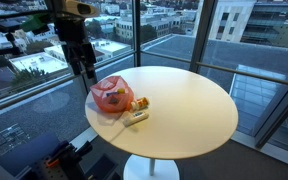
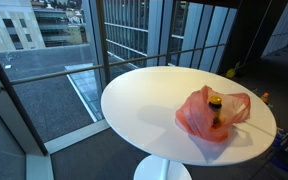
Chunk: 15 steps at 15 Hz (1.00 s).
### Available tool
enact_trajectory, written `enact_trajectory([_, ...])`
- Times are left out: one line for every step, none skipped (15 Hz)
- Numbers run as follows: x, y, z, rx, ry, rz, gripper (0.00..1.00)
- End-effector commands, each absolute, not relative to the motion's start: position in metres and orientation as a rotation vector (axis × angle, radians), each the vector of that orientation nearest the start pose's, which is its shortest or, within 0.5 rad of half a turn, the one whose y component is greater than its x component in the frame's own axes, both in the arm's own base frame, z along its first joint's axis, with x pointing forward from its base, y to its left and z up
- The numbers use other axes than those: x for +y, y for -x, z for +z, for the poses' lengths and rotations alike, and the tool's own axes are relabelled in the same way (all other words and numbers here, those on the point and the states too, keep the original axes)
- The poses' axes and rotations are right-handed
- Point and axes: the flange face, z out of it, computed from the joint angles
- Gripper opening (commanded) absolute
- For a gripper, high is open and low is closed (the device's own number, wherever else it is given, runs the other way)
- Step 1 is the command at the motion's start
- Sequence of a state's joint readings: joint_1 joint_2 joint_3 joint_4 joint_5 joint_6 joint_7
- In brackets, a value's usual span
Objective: Put the white bottle into the carrier bag
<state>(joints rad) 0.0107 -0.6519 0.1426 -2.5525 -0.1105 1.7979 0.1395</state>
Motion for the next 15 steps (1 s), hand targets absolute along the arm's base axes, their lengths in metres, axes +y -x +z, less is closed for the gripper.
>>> enact_trajectory([0.042,-0.379,0.489,0.141,3.328,0.121,1.0])
enact_trajectory([0.042,-0.389,0.493,0.193,3.323,0.108,1.0])
enact_trajectory([0.042,-0.4,0.496,0.247,3.315,0.088,1.0])
enact_trajectory([0.041,-0.409,0.498,0.3,3.304,0.069,1.0])
enact_trajectory([0.041,-0.418,0.5,0.347,3.296,0.043,1.0])
enact_trajectory([0.041,-0.427,0.5,0.392,3.289,0.012,1.0])
enact_trajectory([0.04,-0.434,0.499,0.433,3.279,-0.015,1.0])
enact_trajectory([0.04,-0.442,0.497,0.475,3.267,-0.032,1.0])
enact_trajectory([0.04,-0.449,0.494,0.51,3.257,-0.048,1.0])
enact_trajectory([0.039,-0.455,0.492,0.533,3.248,-0.052,1.0])
enact_trajectory([0.039,-0.459,0.49,0.551,3.242,-0.056,1.0])
enact_trajectory([0.037,-0.461,0.493,0.56,3.236,-0.056,1.0])
enact_trajectory([0.041,-0.449,0.486,0.504,3.249,-0.039,1.0])
enact_trajectory([0.04,-0.453,0.485,0.516,3.245,-0.037,1.0])
enact_trajectory([0.04,-0.455,0.485,0.52,3.243,-0.037,1.0])
